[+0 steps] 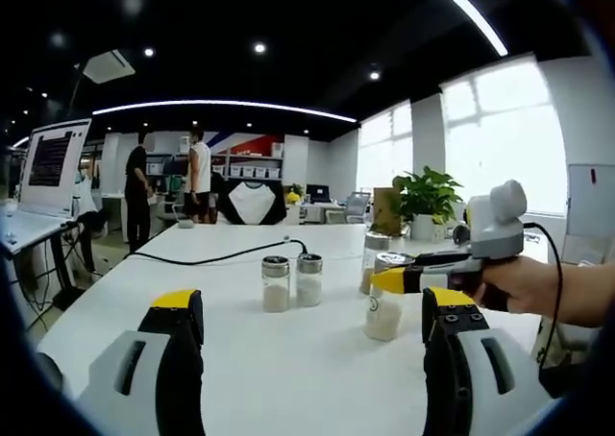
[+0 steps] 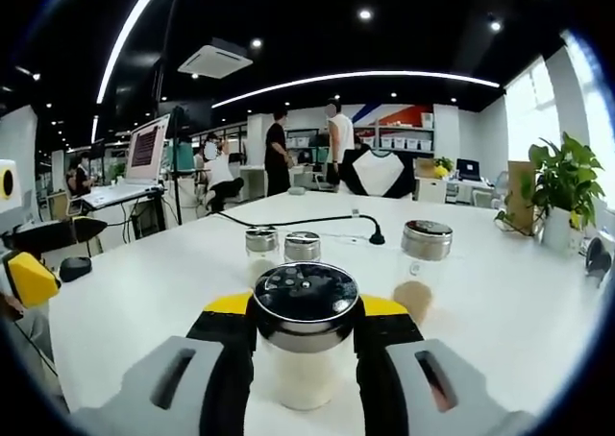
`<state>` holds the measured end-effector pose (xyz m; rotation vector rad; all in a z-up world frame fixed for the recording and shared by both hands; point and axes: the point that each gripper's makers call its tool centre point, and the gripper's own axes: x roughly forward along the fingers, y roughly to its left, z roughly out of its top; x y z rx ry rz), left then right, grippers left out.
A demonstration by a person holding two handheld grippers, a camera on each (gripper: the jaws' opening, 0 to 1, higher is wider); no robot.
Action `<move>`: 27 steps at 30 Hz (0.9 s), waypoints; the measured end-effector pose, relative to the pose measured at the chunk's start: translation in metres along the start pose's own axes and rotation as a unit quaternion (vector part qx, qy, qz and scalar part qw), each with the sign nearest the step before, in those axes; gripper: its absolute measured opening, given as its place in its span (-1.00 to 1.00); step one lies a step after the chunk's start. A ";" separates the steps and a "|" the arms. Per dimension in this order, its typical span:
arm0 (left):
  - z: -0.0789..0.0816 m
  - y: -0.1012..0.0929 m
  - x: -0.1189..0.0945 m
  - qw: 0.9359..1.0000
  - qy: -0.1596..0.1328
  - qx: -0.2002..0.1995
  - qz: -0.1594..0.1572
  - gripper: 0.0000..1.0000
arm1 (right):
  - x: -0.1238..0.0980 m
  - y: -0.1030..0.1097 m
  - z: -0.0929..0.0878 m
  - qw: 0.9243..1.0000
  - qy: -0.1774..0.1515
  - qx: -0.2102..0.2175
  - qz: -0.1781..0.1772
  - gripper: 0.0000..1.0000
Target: Rotate the seasoning bottle until the label or dispensing opening points toward the visible target arrow and the bottle remains upright within the marked orientation range
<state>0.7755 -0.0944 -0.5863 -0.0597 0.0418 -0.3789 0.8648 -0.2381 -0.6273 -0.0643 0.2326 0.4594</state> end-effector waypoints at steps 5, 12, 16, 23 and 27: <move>-0.001 0.001 -0.002 1.000 0.001 0.001 0.002 0.99 | 0.001 0.000 -0.001 1.000 0.001 -0.001 0.005 -0.23; 0.000 0.003 -0.003 1.000 0.001 0.001 0.004 0.99 | 0.001 0.000 -0.001 1.000 0.004 -0.004 0.011 -0.23; 0.000 0.003 -0.004 1.000 0.000 0.002 0.004 0.99 | 0.002 0.001 -0.001 1.000 0.002 -0.013 0.024 -0.24; 0.003 0.003 -0.003 1.000 -0.003 0.002 0.003 0.99 | 0.002 0.002 -0.001 0.998 0.004 -0.018 0.053 -0.24; 0.003 0.001 -0.003 1.000 -0.002 0.003 0.000 0.99 | 0.001 0.003 -0.002 0.997 0.003 -0.023 0.067 -0.24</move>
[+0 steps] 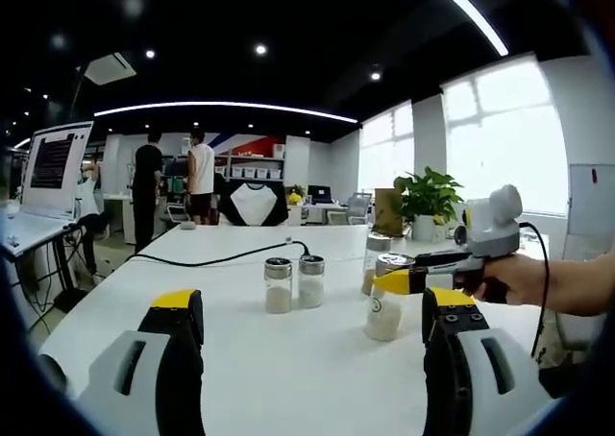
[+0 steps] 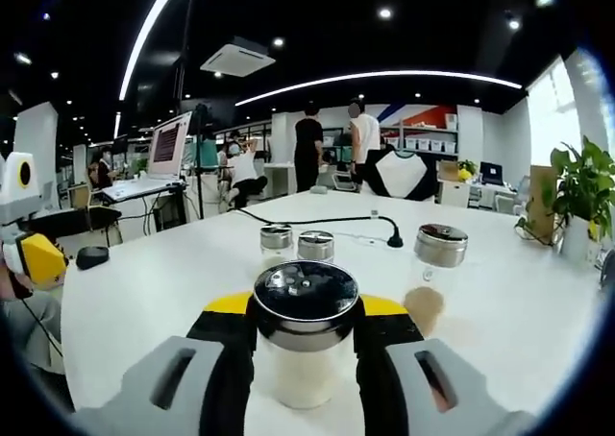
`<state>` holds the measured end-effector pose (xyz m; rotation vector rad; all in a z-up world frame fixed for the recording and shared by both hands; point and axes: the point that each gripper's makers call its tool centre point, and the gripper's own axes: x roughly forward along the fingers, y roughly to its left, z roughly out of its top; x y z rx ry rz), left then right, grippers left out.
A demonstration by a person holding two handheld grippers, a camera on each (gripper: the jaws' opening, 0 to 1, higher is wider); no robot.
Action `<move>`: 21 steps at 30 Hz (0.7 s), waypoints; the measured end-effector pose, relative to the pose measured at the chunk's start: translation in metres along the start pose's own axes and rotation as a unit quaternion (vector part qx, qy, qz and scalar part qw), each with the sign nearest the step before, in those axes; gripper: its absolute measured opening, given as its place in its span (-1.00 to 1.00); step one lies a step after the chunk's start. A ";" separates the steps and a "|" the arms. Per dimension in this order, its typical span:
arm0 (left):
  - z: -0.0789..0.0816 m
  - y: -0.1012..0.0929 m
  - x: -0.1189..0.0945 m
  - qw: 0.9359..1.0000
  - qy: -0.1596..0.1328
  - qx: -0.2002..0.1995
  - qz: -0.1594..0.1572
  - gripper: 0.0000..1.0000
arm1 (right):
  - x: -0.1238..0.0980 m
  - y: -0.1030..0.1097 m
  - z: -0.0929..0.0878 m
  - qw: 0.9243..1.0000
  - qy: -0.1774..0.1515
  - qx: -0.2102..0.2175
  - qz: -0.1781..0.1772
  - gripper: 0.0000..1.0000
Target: Rotate the seasoning bottle until the label or dispensing opening points toward the visible target arrow and the bottle remains upright within the marked orientation range
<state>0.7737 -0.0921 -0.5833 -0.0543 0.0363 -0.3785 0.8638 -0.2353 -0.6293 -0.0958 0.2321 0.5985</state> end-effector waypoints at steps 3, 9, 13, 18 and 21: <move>0.001 -0.003 0.001 1.000 0.001 0.009 -0.003 0.99 | 0.000 0.001 0.000 1.000 0.004 -0.005 0.009 -0.24; 0.006 -0.004 0.004 1.000 -0.005 0.005 -0.008 0.99 | 0.000 0.002 -0.001 0.999 -0.003 -0.012 0.033 -0.24; 0.010 -0.004 0.005 1.000 -0.008 0.004 -0.010 0.99 | -0.001 0.004 -0.001 0.999 -0.001 -0.016 0.047 -0.24; 0.011 -0.004 0.007 1.000 -0.009 0.004 -0.012 0.99 | -0.004 0.007 -0.001 0.997 0.000 -0.020 0.072 -0.24; 0.012 -0.004 0.009 1.000 -0.008 0.002 -0.015 0.99 | -0.006 0.007 -0.002 0.996 0.001 -0.022 0.085 -0.24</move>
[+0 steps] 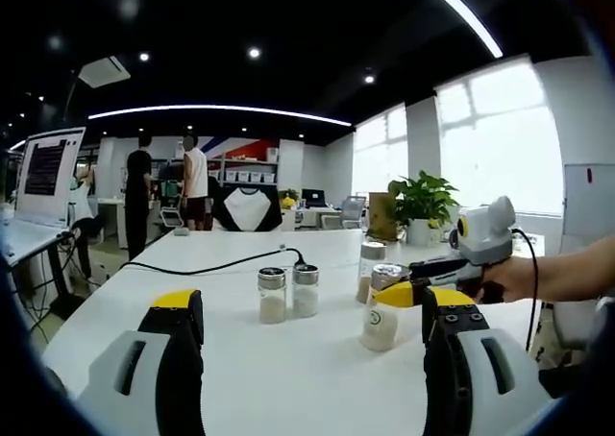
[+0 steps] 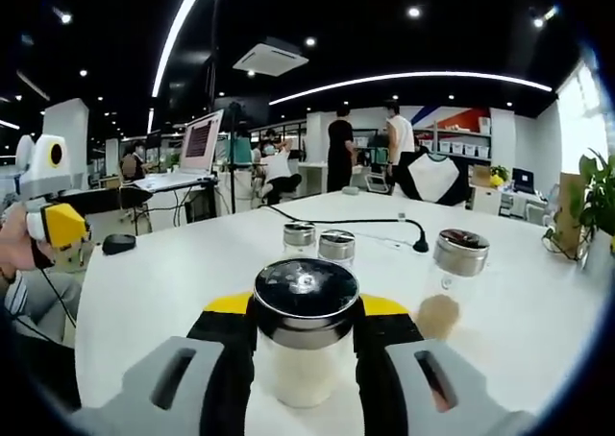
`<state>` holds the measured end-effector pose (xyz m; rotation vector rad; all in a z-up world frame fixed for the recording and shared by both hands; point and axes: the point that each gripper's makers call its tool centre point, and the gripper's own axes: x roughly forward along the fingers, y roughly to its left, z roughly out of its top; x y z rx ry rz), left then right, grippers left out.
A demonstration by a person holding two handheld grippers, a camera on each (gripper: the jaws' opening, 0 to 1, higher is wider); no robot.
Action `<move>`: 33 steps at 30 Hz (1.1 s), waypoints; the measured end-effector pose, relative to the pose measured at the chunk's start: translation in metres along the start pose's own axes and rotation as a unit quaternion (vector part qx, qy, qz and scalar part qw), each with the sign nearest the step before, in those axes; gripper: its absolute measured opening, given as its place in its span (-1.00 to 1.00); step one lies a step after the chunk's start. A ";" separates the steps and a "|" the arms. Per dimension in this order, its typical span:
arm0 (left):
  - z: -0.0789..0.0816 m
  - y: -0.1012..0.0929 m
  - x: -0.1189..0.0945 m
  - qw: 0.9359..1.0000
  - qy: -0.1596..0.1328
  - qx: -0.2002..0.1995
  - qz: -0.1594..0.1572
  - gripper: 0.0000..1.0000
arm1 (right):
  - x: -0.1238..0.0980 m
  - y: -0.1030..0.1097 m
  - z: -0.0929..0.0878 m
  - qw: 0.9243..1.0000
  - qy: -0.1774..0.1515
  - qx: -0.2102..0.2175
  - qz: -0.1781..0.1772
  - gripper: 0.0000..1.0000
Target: Rotate the seasoning bottle until the label or dispensing opening points toward the visible target arrow and the bottle remains upright within the marked orientation range
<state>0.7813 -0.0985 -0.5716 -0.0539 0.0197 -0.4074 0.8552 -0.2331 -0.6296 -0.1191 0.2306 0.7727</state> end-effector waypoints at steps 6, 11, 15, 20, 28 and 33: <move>0.001 -0.002 0.004 1.000 0.000 0.000 -0.005 0.99 | -0.001 0.003 0.000 1.000 -0.004 -0.004 0.028 -0.24; 0.000 -0.005 0.008 1.000 0.003 0.000 -0.010 0.99 | -0.001 0.005 0.000 0.999 -0.001 -0.009 0.052 -0.24; 0.002 -0.005 0.010 1.000 0.002 0.004 -0.012 0.99 | -0.001 0.005 0.000 0.998 -0.005 -0.010 0.067 -0.24; 0.001 -0.005 0.011 1.000 0.005 0.005 -0.015 0.99 | -0.001 0.006 0.000 0.996 -0.007 -0.013 0.089 -0.24; -0.003 -0.007 0.014 1.000 0.010 0.001 -0.020 0.99 | -0.001 0.009 0.000 0.993 -0.009 -0.024 0.118 -0.24; -0.002 -0.007 0.015 1.000 0.009 0.002 -0.022 0.99 | -0.001 0.010 0.000 0.990 -0.010 -0.028 0.134 -0.24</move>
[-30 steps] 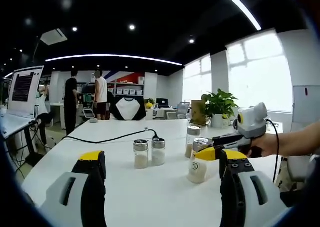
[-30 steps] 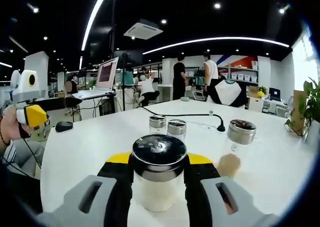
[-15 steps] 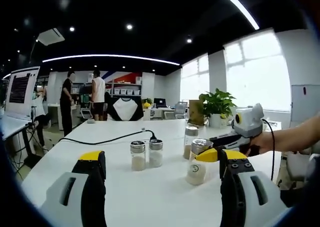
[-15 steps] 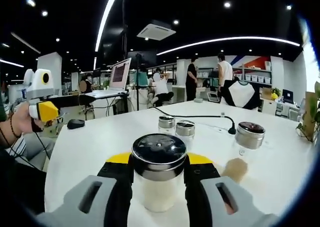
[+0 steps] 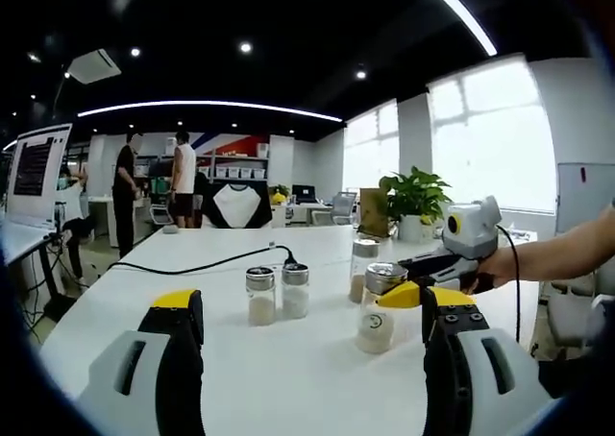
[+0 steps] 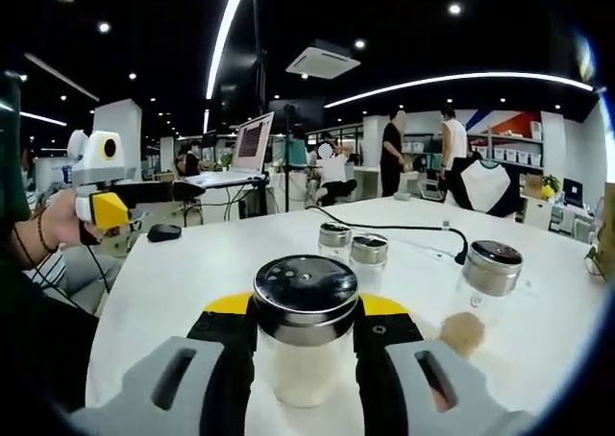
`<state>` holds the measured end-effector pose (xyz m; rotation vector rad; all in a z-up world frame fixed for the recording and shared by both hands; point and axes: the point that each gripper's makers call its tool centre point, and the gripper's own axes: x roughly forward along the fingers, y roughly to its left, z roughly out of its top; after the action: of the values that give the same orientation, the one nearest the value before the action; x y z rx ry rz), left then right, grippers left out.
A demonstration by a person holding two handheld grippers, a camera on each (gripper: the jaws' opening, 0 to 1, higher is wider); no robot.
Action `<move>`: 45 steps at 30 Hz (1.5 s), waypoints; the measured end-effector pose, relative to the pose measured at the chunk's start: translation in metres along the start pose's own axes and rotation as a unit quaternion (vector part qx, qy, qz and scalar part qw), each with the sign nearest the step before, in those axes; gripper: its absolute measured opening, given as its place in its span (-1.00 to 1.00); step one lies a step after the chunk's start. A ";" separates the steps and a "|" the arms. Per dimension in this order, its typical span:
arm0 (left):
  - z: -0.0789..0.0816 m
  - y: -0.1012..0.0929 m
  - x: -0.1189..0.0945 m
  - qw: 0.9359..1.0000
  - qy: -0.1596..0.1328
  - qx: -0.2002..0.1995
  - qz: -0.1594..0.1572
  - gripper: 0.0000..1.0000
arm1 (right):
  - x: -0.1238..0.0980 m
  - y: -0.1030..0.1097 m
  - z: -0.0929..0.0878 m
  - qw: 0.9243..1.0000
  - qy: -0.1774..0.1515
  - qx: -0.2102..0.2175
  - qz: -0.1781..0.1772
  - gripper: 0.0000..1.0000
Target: Rotate the seasoning bottle until the label or dispensing opening points toward the visible target arrow and the bottle remains upright within the marked orientation range
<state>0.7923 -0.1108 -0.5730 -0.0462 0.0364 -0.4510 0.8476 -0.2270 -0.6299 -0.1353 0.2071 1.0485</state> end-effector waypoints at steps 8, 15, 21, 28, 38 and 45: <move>-0.003 -0.001 0.004 1.000 0.000 -0.008 -0.004 0.99 | 0.000 0.002 0.000 1.000 -0.007 -0.006 0.020 -0.24; -0.006 -0.005 0.006 1.000 0.003 -0.007 -0.010 0.99 | 0.000 0.003 0.000 1.000 -0.003 -0.008 0.024 -0.24; -0.006 -0.004 0.004 1.000 0.004 -0.006 -0.006 0.99 | 0.000 0.003 -0.001 1.000 -0.007 -0.009 0.017 -0.24; -0.006 0.002 0.004 1.000 0.005 -0.011 -0.001 0.99 | -0.004 -0.001 -0.003 1.000 -0.022 0.022 0.002 -0.12; -0.009 -0.003 0.006 1.000 0.009 -0.009 -0.008 0.98 | -0.022 0.001 0.002 0.997 -0.042 0.057 -0.042 0.19; -0.012 -0.009 0.008 1.000 0.014 -0.006 -0.015 0.99 | -0.030 -0.009 0.002 0.992 -0.019 0.061 -0.113 0.22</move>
<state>0.7950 -0.1232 -0.5844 -0.0514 0.0652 -0.4806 0.8416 -0.2564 -0.6209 -0.0268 0.2147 0.8107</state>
